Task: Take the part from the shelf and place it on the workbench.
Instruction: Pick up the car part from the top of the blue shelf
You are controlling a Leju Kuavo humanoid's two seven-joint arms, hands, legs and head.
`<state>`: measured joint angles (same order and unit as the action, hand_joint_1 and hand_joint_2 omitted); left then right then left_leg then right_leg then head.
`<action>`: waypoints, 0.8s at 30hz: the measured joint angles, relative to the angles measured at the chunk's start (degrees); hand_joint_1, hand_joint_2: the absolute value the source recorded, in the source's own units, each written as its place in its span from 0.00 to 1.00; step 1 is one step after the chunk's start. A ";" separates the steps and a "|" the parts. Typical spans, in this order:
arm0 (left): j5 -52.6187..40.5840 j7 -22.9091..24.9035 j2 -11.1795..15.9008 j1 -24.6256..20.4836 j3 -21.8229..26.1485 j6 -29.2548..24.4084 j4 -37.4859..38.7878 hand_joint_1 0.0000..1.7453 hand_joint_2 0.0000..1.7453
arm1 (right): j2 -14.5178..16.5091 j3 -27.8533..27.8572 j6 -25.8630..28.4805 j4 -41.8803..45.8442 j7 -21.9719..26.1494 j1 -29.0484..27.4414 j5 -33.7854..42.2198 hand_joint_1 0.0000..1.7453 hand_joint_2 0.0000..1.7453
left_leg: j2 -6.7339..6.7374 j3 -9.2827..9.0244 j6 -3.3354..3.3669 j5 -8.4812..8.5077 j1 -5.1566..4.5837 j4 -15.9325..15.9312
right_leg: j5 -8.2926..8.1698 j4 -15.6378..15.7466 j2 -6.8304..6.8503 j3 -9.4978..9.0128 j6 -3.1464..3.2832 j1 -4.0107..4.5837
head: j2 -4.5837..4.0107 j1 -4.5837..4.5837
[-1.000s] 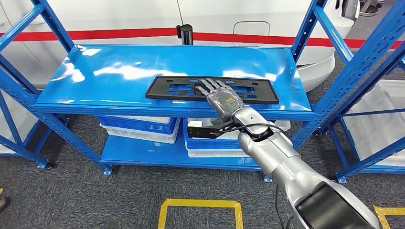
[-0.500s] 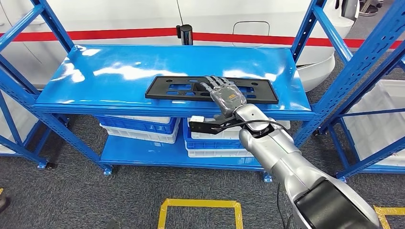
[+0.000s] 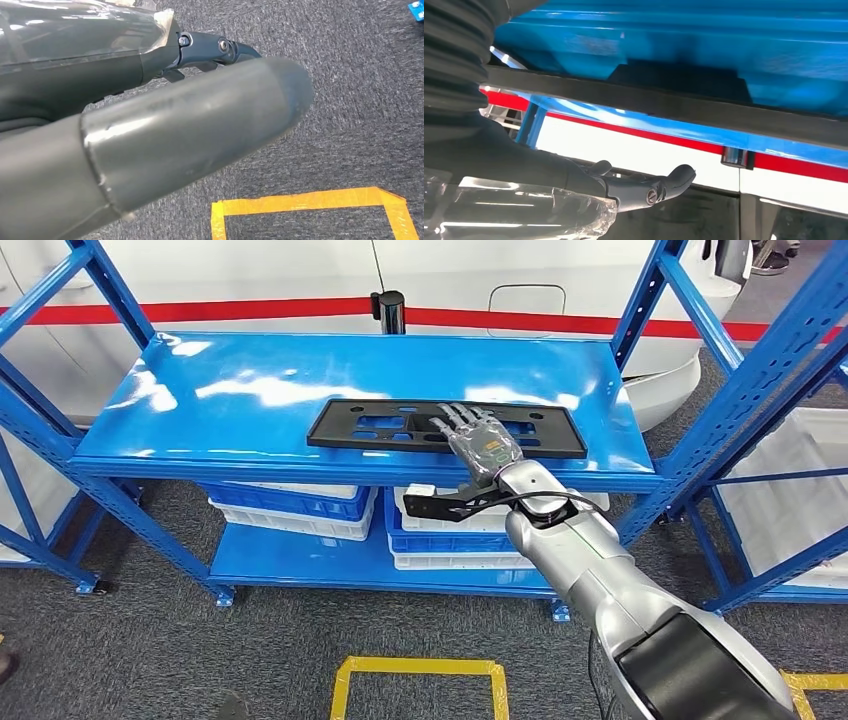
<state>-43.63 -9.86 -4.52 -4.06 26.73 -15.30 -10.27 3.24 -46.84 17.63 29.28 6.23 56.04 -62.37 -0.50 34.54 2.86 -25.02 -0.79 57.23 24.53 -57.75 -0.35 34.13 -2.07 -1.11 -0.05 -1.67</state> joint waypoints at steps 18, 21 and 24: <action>0.09 -0.27 -0.33 0.44 0.11 -0.19 0.00 0.00 0.00 | -0.01 0.51 0.66 -0.91 0.85 0.18 0.02 0.00 1.00 | 0.25 -1.38 -1.91 -2.16 0.80 2.24 | 0.24 0.01 0.15 0.52 1.73 -0.13 | 0.00 -0.08; 0.21 -0.42 -0.33 0.45 0.13 -0.25 0.00 0.00 0.00 | 0.16 0.55 0.69 -0.98 1.14 0.11 0.00 0.00 1.00 | 0.33 4.53 -3.06 -5.38 1.29 12.24 | 1.00 0.09 0.04 -0.49 2.68 -0.15 | 0.01 -0.11; 0.43 -0.72 -0.33 0.80 0.16 -0.32 0.00 0.00 0.00 | 0.18 0.55 0.69 -1.11 1.32 -0.19 0.00 0.00 1.00 | 0.34 8.52 -3.26 -5.33 1.47 15.27 | 1.99 0.09 -0.14 -1.66 2.83 -0.01 | 0.01 -0.12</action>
<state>-43.21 -10.58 -4.85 -3.26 26.89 -15.63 -10.27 3.42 -46.29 18.32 28.17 7.55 55.85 -62.38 -0.16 43.06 -0.40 -30.34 0.69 72.50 26.52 -57.67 -0.49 32.47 0.76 -1.12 -0.04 -1.79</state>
